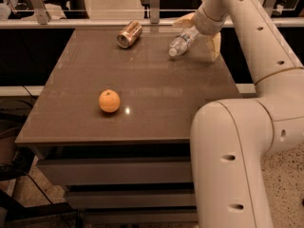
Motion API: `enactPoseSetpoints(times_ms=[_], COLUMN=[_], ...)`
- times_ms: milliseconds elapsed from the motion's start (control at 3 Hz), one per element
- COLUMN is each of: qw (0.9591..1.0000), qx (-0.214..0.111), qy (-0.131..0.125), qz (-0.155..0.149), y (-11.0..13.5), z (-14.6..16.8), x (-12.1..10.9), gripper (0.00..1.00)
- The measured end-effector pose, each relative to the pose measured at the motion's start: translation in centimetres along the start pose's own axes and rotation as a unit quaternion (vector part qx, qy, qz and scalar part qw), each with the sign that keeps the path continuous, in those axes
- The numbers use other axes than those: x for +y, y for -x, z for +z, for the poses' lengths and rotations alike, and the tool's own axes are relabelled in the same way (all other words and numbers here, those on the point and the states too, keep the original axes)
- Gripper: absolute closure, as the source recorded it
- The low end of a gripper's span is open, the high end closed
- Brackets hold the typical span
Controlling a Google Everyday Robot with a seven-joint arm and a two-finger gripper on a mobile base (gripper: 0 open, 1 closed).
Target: Move water bottle near orange
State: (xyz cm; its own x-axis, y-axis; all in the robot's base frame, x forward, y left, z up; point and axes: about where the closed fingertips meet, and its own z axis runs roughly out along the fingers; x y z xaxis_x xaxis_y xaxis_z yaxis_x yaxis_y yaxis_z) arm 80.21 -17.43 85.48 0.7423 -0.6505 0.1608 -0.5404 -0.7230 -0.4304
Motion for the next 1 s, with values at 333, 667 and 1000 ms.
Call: enactPoseSetpoints(times_ms=[333,667,1000], qw=[0.9996,0.9989,0.9984], qx=[-0.006,-0.004,-0.005], qy=[0.004,0.020,0.033], qz=[-0.028,-0.042,-0.045], y=[0.6,0.8,0.8], z=[0.9,1.9,2.6], x=[-1.0,-1.2,-0.9], gripper=[0.00,0.18,0.41])
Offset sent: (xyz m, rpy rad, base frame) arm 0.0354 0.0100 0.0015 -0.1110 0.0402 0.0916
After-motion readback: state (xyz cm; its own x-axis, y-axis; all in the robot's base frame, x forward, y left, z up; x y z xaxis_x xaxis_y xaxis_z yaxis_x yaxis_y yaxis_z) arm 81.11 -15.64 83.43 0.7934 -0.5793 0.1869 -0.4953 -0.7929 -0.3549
